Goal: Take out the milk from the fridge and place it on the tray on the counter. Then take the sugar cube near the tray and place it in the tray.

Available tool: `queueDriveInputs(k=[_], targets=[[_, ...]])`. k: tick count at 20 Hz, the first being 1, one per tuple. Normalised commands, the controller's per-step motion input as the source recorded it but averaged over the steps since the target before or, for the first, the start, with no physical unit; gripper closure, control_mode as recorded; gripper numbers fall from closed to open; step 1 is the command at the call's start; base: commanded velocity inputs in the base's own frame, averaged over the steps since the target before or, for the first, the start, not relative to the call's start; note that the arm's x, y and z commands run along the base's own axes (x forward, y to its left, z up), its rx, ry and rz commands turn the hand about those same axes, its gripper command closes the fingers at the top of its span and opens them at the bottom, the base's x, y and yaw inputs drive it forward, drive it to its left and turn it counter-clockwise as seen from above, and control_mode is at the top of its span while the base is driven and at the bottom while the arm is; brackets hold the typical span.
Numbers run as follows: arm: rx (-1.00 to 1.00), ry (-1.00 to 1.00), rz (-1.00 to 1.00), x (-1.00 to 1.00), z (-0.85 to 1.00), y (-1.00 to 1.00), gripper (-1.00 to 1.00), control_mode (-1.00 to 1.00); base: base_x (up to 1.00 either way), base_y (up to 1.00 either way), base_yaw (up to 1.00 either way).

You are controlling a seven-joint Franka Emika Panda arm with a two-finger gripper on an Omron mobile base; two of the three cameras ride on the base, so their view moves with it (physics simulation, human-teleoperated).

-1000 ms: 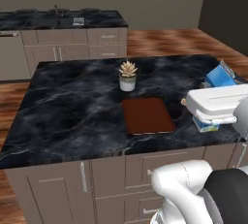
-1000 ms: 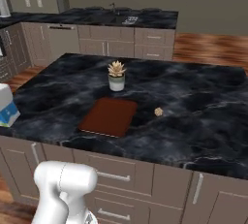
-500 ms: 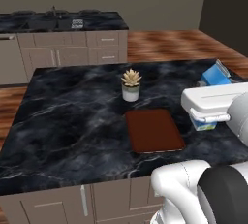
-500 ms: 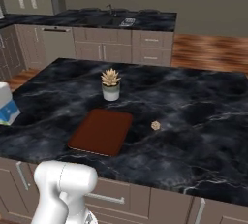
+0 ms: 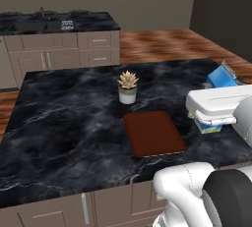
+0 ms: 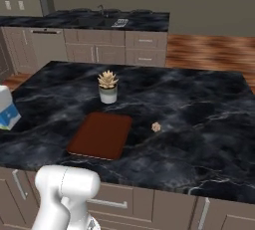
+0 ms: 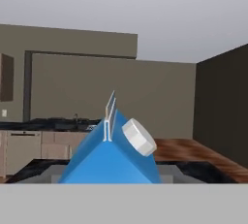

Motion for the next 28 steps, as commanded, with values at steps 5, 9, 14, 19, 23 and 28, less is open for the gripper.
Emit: queueDriveInputs(k=[5, 9, 14, 19, 23, 28], targets=[[0.08, 0.00, 0.03, 0.25, -0.20, -0.18, 1.00, -1.00, 0.22, 0.00, -0.06], [0.21, 0.03, 0.37, 0.47, -0.61, -0.85, 1.00, -1.00, 0.00, 0.00, 0.00], [0.18, 0.04, 0.55, 0.69, -0.74, -0.76, 1.00, -1.00, 0.00, 0.00, 0.00], [0.00, -0.10, 0.44, 0.79, -0.80, -0.29, 1.00, -1.00, 0.00, 0.00, 0.00], [-0.09, -0.13, 0.25, 0.84, -0.82, 0.00, 1.00, -1.00, 0.00, 0.00, 0.00], [-0.10, -0.07, 0.08, 0.89, -0.58, 0.04, 1.00, -1.00, 0.00, 0.00, 0.00]])
